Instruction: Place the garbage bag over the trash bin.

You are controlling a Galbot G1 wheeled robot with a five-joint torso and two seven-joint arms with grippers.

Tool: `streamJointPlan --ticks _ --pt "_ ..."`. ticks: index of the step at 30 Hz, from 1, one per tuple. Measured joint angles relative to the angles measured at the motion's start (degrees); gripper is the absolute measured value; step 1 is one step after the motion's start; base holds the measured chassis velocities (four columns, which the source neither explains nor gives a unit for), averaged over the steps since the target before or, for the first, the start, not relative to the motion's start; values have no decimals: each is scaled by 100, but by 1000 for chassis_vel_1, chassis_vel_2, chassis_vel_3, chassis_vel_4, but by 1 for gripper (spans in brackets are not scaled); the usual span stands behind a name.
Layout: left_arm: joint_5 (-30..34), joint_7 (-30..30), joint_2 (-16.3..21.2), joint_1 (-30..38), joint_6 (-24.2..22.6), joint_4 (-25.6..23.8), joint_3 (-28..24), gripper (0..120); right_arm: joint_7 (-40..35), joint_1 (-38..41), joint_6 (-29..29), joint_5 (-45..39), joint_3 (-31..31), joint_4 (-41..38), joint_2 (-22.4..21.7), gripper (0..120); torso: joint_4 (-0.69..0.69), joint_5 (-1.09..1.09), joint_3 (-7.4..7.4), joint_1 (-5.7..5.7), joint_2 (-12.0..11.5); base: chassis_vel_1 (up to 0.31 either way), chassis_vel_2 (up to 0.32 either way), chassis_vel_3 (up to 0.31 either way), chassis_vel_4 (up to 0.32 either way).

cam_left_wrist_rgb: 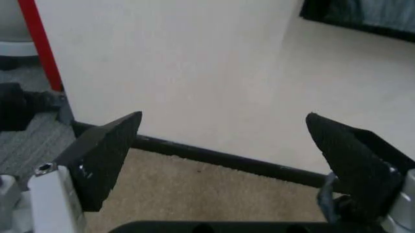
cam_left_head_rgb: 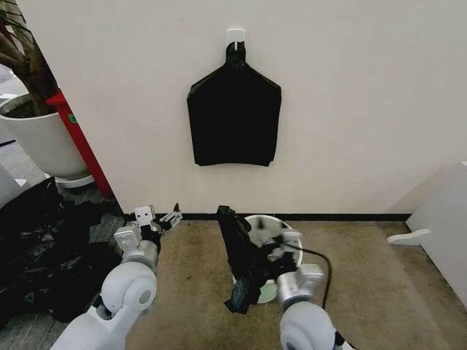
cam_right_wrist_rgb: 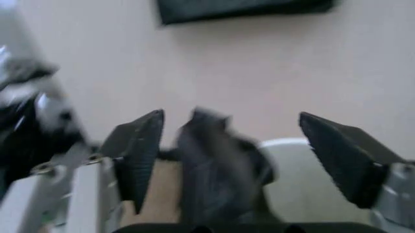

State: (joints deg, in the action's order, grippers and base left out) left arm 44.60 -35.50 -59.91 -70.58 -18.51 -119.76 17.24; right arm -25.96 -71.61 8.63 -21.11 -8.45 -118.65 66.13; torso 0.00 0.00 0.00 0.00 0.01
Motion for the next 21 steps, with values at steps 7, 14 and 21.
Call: streamJointPlan --ticks 7,14,21 --pt "123 2 18 12 -2 340 73 100 -14 430 871 -96 -208 137 26 95 0 0 0 0 -1 0 0 0 0" --pt "132 1 -72 47 0 380 -16 100 -222 481 1571 -275 -162 78 7 68 -1 0 0 0 -1 0 0 0 0" --pt "191 35 -124 63 23 336 -252 100 -280 430 1610 -266 -3 55 13 44 -1 0 0 0 -1 0 0 0 0"
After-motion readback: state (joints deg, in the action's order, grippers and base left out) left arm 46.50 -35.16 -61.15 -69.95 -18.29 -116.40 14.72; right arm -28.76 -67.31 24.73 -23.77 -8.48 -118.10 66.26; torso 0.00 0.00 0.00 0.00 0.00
